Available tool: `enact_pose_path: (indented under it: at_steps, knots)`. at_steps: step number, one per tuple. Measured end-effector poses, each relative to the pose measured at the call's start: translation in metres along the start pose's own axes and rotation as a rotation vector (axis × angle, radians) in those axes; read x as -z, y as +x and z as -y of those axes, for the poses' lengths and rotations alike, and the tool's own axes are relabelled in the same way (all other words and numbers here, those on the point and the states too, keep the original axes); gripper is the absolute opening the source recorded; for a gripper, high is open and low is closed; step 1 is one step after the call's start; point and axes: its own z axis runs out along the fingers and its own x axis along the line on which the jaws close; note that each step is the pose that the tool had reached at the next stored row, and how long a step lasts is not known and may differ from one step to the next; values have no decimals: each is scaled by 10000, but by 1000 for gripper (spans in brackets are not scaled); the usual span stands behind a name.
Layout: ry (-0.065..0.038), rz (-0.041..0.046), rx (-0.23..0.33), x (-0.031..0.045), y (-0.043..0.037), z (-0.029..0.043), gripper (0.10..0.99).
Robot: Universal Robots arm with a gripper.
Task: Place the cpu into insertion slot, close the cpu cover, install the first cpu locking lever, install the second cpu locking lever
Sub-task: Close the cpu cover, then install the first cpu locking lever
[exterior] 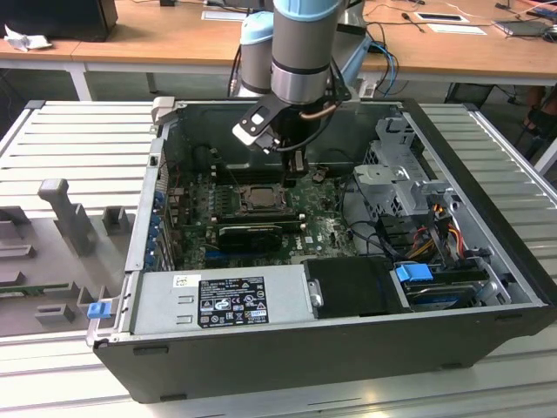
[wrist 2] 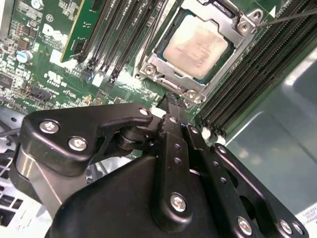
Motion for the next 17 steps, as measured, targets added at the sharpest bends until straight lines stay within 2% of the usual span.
enact_pose_path:
  at_steps: [1,3,7,13,17]
  knots:
    - [1,-1,2,-5,1,43,106]
    - [0,-5,6,-5,6,176,106]
    - [-1,-24,5,-1,13,354,106]
    - [-1,-31,4,1,16,438,106]
    - [-1,-31,4,8,16,445,106]
